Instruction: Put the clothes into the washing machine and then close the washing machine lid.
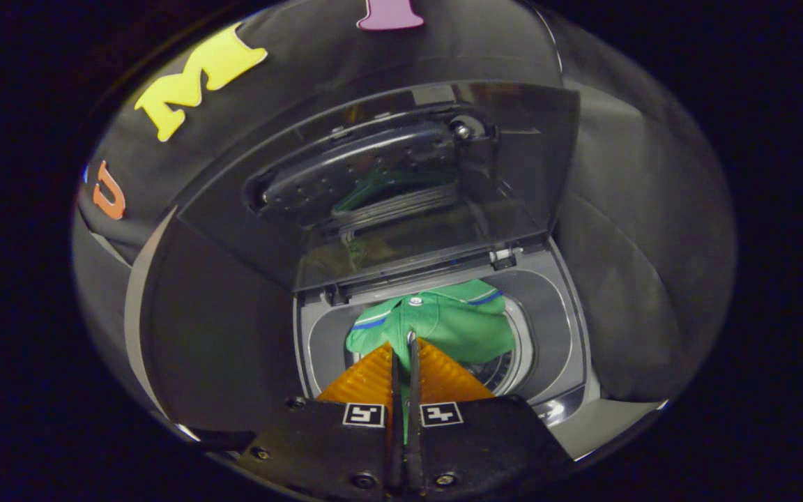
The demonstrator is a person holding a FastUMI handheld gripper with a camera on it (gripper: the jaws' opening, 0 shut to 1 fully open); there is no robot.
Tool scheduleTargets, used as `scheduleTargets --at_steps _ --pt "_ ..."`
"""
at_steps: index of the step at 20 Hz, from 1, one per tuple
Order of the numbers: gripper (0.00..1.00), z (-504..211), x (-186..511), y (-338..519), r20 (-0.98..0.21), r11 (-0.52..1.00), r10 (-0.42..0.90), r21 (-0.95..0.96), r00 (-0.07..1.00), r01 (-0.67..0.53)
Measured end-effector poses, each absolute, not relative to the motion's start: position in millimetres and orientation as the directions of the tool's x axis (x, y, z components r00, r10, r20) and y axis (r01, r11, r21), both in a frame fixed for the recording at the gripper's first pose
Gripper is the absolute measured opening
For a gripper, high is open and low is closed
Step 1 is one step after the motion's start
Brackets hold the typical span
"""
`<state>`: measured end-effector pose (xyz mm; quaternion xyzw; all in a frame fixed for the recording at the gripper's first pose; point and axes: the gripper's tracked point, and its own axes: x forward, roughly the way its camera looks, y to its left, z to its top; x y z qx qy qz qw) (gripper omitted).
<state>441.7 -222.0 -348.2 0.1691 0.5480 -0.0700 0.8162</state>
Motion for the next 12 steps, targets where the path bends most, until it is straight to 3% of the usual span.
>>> scheduleTargets --at_steps 12 --pt "0.06 -422 436 -222 -0.954 0.942 0.002 0.103 0.3 0.32"
